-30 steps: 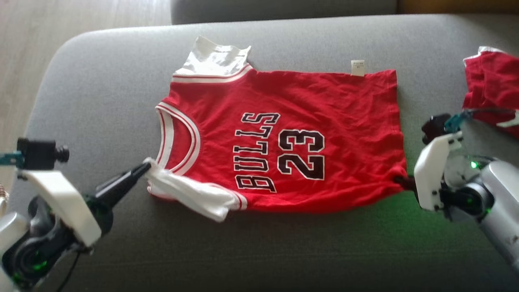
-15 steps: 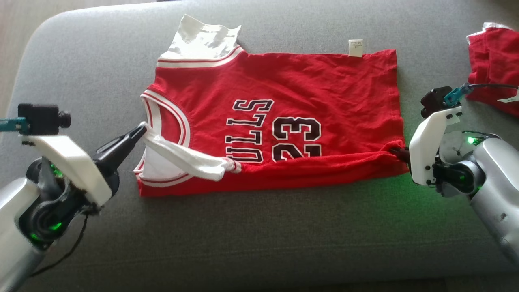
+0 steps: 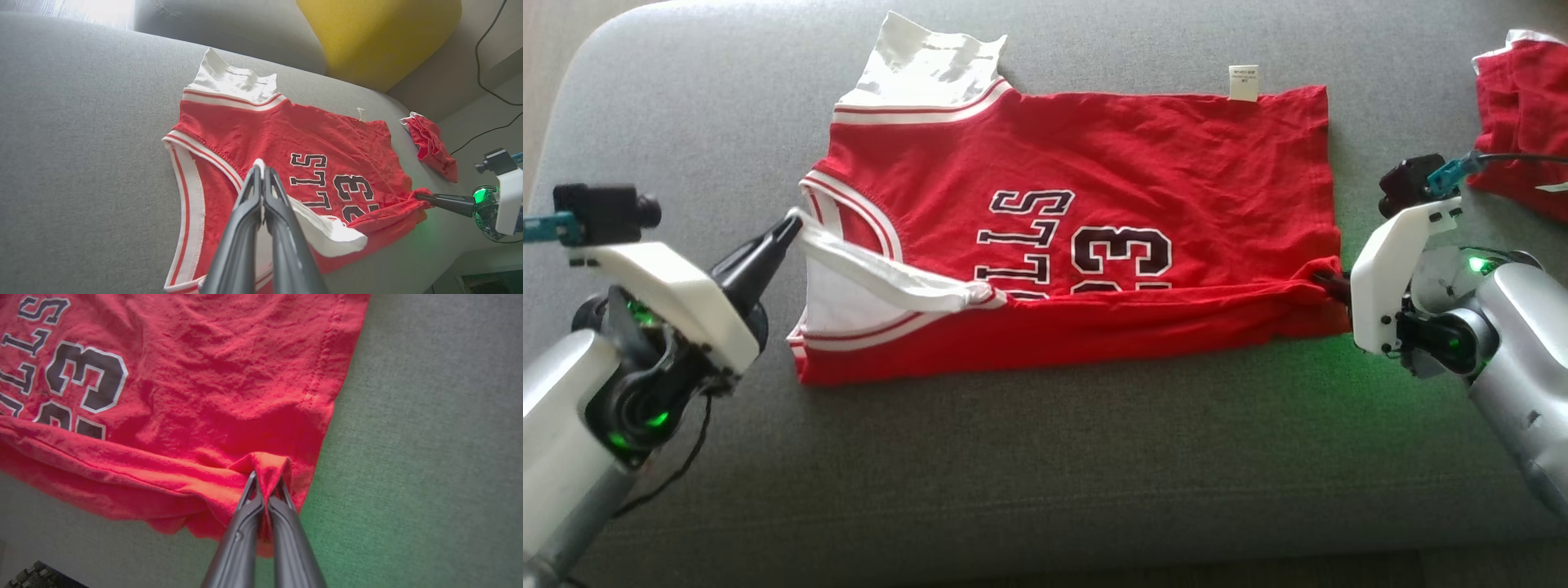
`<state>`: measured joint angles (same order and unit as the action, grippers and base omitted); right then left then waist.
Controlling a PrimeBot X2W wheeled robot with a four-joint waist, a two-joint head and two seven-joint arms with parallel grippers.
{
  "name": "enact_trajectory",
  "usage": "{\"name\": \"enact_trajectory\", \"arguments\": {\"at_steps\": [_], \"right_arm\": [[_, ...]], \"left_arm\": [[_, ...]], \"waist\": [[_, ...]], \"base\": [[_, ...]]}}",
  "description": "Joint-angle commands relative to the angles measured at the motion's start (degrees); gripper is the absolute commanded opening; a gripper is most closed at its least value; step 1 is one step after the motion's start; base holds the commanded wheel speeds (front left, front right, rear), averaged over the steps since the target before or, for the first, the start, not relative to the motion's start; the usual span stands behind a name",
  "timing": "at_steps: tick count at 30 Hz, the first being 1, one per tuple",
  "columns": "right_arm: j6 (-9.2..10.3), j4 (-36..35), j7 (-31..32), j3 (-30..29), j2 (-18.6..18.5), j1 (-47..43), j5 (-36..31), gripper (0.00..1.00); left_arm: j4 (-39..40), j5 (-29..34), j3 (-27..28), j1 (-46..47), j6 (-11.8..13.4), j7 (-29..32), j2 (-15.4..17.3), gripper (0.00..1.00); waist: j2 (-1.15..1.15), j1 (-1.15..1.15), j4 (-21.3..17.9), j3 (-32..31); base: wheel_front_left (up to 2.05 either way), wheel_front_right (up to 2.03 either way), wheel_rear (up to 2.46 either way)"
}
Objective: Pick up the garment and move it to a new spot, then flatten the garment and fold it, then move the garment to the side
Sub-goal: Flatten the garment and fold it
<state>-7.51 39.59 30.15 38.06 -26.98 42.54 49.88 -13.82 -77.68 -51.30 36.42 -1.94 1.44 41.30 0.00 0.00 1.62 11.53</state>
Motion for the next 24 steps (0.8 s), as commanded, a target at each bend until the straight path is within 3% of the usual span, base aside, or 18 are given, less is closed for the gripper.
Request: {"name": "enact_trajectory", "arguments": {"at_steps": [1,21,22,23,24], "right_arm": [[0.02,-1.03,-0.80,0.21,-0.08,1.55,-0.60,0.00],[0.02,1.16,-4.49,3.43,0.64,3.93,1.46,0.00],[0.02,1.49,-4.76,3.26,0.77,4.05,1.72,0.38],[0.02,1.67,-5.01,3.19,0.92,4.17,1.96,0.69],[0.02,2.19,-5.30,2.86,1.08,4.27,2.25,1.00]], "left_arm": [[0.49,0.56,3.24,3.70,0.40,-0.65,1.96,0.00],[-8.67,3.46,2.61,8.18,0.77,-2.96,-3.77,0.00],[-9.14,3.59,2.53,8.36,0.72,-2.99,-3.99,0.00],[-9.64,3.78,2.45,8.56,0.80,-3.04,-4.16,0.08],[-10.17,4.06,2.47,8.78,1.05,-3.36,-4.34,0.56]], "waist": [[0.00,0.00,-0.01,0.13],[0.00,0.00,-0.68,2.77],[0.00,0.00,-0.75,2.87],[0.00,0.00,-0.82,2.95],[0.00,0.00,-0.88,3.01]], "base": [[0.00,0.00,0.00],[0.00,0.00,0.00],[0.00,0.00,0.00],[0.00,0.00,0.00],[0.00,0.00,0.00]]}}
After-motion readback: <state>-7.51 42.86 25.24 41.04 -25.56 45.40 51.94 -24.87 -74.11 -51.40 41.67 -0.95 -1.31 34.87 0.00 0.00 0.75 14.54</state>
